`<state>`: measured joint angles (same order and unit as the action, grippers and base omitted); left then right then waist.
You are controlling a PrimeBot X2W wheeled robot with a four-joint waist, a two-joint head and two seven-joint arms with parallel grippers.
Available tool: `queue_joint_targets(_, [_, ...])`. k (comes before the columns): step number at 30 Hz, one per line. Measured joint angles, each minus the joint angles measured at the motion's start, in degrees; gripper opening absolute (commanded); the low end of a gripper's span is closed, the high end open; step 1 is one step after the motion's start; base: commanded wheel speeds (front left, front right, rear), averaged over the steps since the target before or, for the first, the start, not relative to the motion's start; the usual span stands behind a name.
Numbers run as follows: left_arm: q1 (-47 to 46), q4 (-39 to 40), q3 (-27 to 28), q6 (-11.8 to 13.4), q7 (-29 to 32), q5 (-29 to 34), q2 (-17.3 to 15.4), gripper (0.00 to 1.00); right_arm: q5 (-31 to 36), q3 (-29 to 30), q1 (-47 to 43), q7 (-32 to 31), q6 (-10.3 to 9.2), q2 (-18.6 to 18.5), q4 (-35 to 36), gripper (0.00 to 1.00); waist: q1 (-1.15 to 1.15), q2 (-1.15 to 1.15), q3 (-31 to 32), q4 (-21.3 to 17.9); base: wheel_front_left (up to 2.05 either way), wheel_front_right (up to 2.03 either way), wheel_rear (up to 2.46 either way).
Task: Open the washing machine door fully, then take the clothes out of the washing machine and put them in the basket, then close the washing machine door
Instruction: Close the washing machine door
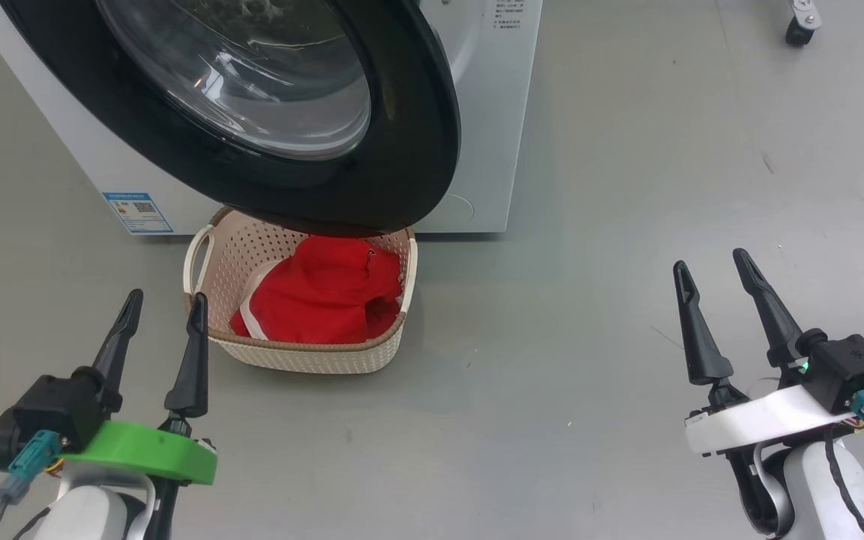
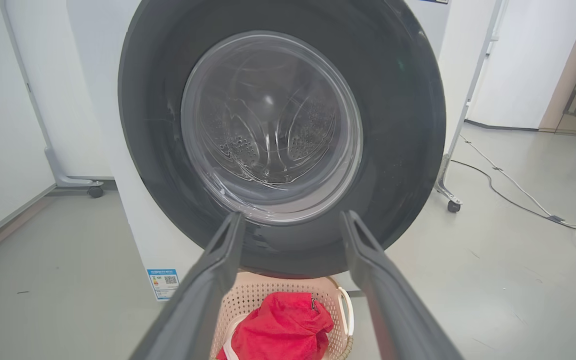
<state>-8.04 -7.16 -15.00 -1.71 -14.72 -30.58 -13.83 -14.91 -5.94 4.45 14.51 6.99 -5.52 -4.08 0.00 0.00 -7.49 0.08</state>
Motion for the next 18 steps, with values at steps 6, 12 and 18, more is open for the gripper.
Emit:
queue_joint_targets(6, [0.8,0.7,0.6,0.0,0.0,0.6,0.7,1.0,0.0,0.0,0.0,0.0,0.0,0.0,0.0,1.0,0.0,0.0,0.0,0.0,0.0,0.0,0.0])
queue_joint_targets(12, [1.2,1.1,1.2,0.0,0.0,1.2,1.3,1.0,0.0,0.0,0.0,0.0,0.0,0.0,0.0,1.0,0.0,0.0,0.0,0.0,0.0,0.0,0.0])
queue_joint_targets(18, [2.0,1.5,1.6,-0.1,0.0,1.9,2.1,1.0,0.0,0.0,0.0,0.0,0.0,0.0,0.0,1.0,0.0,0.0,0.1,0.0,0.0,0.0,0.0])
